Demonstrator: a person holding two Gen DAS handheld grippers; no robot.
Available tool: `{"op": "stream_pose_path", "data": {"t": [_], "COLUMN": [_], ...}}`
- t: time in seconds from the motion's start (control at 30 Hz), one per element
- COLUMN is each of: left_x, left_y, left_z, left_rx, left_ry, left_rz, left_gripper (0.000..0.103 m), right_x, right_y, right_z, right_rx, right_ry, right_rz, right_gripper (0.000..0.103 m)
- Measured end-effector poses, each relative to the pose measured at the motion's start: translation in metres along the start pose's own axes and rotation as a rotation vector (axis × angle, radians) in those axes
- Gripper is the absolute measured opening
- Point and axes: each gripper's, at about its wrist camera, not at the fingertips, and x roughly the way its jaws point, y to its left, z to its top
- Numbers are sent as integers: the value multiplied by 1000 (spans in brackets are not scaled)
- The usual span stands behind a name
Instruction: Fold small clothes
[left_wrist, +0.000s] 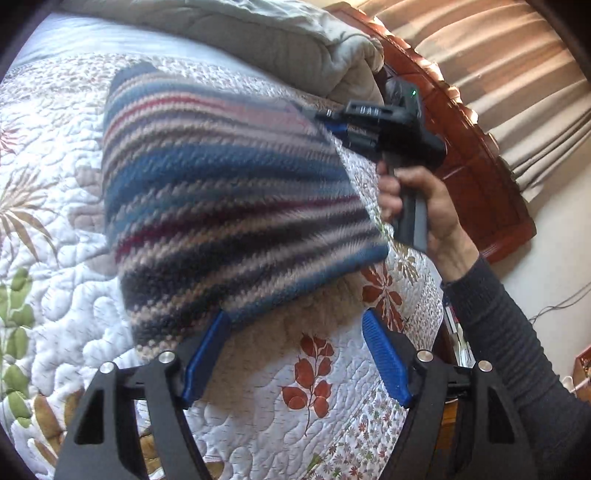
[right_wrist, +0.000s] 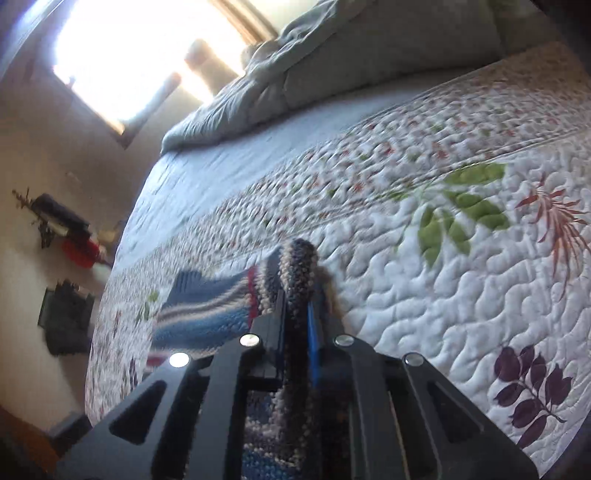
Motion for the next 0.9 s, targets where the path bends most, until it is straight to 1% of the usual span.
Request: {"op": "stream_pose_path", "data": {"t": [0.03,0.07,0.1,0.13,0.17,0.2,0.27,0.3,0.37,0.43,0.47,0.5,0.53,0.6,0.67,0.7,0.73,0.77,0.8,0.83,0.87,0.9], "left_x": [4,6,8,10,10,9,5,0,-15,-32,-40,-49,-54,-58,-50,-42,-34,-24,-11,-2,4,9], "left_y": [1,4,8,7,9,9,7,2,-7,-13,-15,-17,-16,-11,-2,4,11,19,34,46,53,59], "left_z": [0,-1,-1,0,0,-1,-1,0,5,14,22,35,44,71,100,113,121,129,135,138,140,142], "left_rx": [-3,-11,-27,-37,-47,-54,-60,-54,-37,-25,-26,-31,-33,-44,-70,-84,-103,-124,-159,-196,-215,-231], "left_ry": [6,12,17,17,16,19,28,29,11,-19,-40,-76,-101,-147,-163,-148,-131,-108,-78,-56,-41,-29], "left_rz": [5,5,-2,-9,-18,-24,-33,-45,-71,-92,-104,-113,-110,-94,-69,-48,-26,7,54,77,84,98], "left_gripper": [75,74,74,74,74,74,74,74,74,75,76,80,83,83,83,83,83,83,82,82,82,82], "right_x": [9,27,36,42,42,39,25,12,-15,-35,-41,-47,-46,-40,-31,-26,-23,-15,-11,-9,-13,-18], "right_y": [-8,-17,-19,-21,-23,-23,-20,-17,-4,6,11,14,16,22,18,17,11,0,-6,-13,-17,-21], "right_z": [-1,-1,-4,-7,-8,-11,-8,-8,-10,-17,-22,-26,-31,-42,-52,-56,-60,-62,-64,-64,-63,-63], "right_rx": [38,57,52,53,64,73,71,57,29,8,-4,-11,-13,-20,-10,1,14,33,46,58,74,84], "right_ry": [33,69,98,108,109,113,107,92,51,33,32,41,48,72,89,97,105,119,123,125,122,114], "right_rz": [-26,-51,-70,-82,-74,-58,-35,-32,-1,40,56,72,82,89,83,71,61,35,19,21,25,24], "right_gripper": [8,8,8,9,10,12,26,28,28,28,29,29,29,29,29,27,22,11,7,5,5,7]}}
